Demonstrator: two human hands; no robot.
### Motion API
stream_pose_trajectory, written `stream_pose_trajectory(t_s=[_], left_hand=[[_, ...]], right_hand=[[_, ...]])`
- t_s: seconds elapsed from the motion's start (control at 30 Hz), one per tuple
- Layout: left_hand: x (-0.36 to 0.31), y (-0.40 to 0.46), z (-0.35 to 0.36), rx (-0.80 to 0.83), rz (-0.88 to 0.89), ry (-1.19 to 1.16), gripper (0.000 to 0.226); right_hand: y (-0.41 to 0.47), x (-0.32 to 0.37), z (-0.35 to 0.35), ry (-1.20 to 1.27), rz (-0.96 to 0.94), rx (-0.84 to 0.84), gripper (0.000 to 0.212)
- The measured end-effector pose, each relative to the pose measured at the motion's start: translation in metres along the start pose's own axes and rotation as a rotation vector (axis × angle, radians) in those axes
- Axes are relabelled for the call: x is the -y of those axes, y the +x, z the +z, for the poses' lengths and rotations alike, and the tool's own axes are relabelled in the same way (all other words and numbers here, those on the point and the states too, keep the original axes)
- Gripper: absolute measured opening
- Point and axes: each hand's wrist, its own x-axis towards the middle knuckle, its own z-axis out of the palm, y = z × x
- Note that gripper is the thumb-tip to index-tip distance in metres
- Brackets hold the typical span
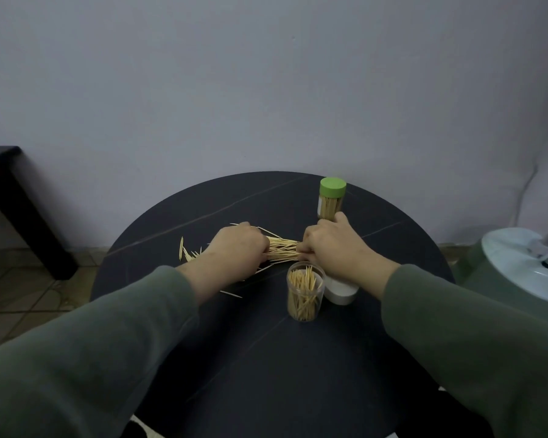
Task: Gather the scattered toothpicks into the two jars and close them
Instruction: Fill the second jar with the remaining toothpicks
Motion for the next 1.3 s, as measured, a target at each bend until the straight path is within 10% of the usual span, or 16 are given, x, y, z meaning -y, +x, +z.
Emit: stream_pose_trajectory(t_s=[1.3], left_hand=[[0.001, -0.01, -0.014, -0.122, -0.169, -0.355, 0.022]], right_hand=[[-0.027, -0.016, -0.005, 0.229, 0.225, -0.138, 0.031]])
